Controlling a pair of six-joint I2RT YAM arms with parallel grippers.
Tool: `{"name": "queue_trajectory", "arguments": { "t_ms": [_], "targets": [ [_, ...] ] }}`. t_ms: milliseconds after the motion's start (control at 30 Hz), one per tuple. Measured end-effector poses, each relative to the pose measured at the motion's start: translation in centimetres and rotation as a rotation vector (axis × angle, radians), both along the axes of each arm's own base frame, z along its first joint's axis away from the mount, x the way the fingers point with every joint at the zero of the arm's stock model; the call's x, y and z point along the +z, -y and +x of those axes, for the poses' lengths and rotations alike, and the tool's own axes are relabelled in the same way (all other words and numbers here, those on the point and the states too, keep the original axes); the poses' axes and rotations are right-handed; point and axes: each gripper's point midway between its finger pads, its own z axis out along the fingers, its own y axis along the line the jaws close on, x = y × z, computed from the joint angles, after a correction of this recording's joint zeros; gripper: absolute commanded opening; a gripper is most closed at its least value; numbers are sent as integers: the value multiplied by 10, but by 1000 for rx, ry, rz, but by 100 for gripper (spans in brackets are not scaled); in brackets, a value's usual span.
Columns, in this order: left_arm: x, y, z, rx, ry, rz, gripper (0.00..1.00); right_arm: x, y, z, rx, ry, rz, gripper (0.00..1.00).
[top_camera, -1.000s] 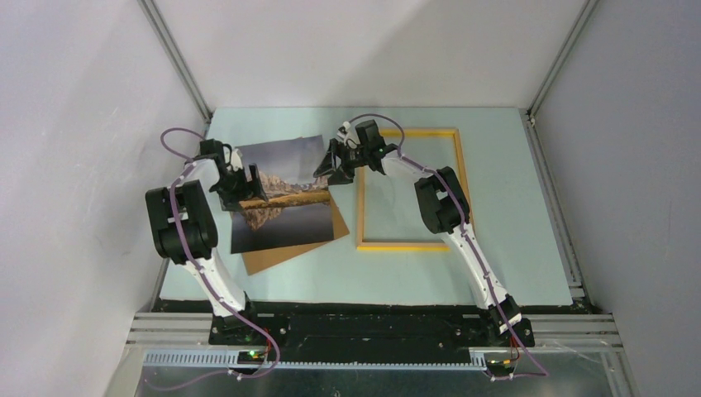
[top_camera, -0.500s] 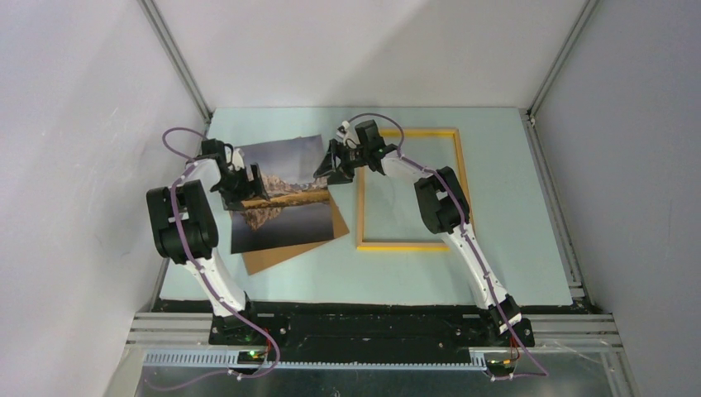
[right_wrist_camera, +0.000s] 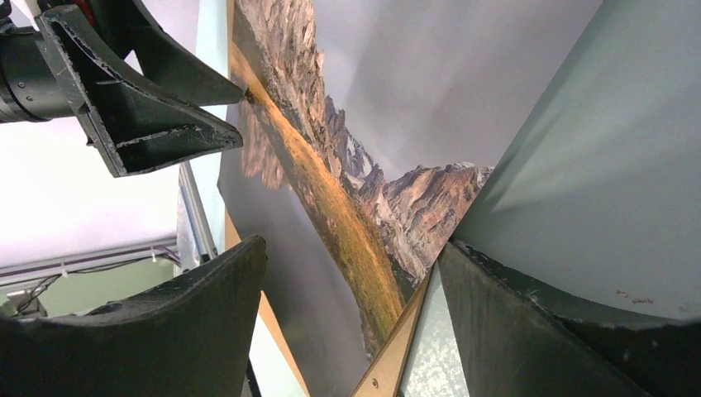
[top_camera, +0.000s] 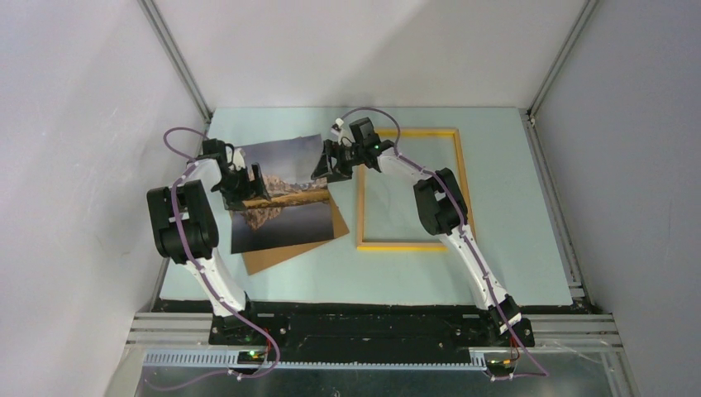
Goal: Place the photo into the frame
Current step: Turn over the photo at the center of the board.
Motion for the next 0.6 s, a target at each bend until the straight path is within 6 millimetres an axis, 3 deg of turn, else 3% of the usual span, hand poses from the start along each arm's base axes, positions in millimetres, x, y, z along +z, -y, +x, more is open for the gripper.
{"name": "queue_trajectory", "arguments": {
  "t_ms": [600],
  "targets": [
    [0, 1, 0, -2, 2, -3, 90, 2, 2, 5, -7, 55, -25, 82]
  ]
}}
